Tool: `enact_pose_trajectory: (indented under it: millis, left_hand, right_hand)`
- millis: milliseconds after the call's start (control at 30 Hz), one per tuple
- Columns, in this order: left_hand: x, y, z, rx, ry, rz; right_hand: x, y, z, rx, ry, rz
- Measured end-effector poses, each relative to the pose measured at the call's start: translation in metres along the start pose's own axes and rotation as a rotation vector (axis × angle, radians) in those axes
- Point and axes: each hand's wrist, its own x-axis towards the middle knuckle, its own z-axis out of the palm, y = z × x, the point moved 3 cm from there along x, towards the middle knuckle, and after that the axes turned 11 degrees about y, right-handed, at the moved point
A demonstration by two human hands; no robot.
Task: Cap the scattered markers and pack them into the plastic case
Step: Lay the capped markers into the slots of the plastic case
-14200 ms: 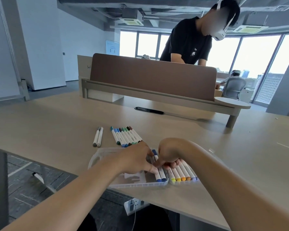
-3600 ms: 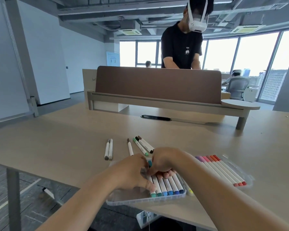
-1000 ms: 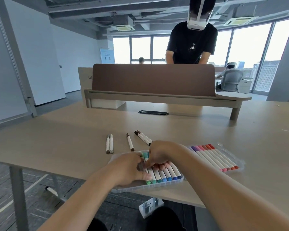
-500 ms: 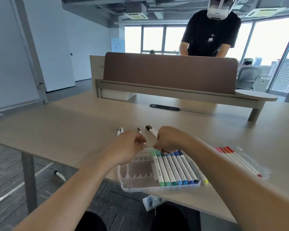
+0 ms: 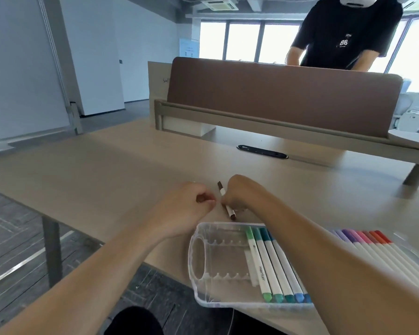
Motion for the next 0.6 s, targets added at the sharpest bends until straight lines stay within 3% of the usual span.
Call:
enact_pose_trajectory:
  millis: [100,367,600]
  left_hand:
    - [-0.003,0.003,0.002,0.025,0.000,0.006]
    - [-0.030,0.036,0.014,0.081,-0.001,0.040]
    - [-0.060,0.051,0.023,0.190,-0.118,0.087]
  right_hand:
    - [-0.014,-0.001,-0.018,-0.040,-0.045,-0.041]
    - [-0.091,0.035,-0.041,0.181,-0.456,-0.034]
    - [-0.124,0.047,-0.030,0.228,-0.455,-0.012]
